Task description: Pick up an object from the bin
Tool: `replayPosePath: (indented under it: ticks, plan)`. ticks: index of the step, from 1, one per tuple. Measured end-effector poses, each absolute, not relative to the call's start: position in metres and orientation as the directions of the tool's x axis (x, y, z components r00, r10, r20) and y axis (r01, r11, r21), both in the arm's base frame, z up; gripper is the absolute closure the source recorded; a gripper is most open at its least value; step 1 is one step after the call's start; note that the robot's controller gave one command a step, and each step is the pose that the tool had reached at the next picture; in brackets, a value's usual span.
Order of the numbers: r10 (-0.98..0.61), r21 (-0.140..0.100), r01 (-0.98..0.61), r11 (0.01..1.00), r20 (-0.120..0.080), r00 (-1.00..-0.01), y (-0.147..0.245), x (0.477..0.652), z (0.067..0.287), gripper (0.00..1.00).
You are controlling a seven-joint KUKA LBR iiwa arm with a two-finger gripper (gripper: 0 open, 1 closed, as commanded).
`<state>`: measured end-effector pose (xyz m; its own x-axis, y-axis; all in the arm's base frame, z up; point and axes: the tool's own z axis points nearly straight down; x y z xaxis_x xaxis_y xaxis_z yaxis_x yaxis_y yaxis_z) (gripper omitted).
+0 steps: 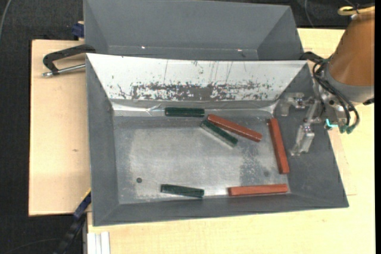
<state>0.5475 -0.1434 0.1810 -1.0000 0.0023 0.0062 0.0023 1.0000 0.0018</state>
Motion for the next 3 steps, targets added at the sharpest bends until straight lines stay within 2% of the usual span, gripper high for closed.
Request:
replayPosePath:
  ticks: [1, 2, 3]
  plan:
    - [0.03, 0.003, 0.03, 1.0, 0.002, -1.0, -0.094, 0.57, 0.084, 0.0]
    - [0.051, 0.003, 0.051, 0.999, -0.008, -0.999, -0.056, 0.597, 0.07, 0.0]
    - [0.053, 0.001, 0.053, 0.999, -0.006, -0.999, -0.059, 0.596, 0.071, 1.0]
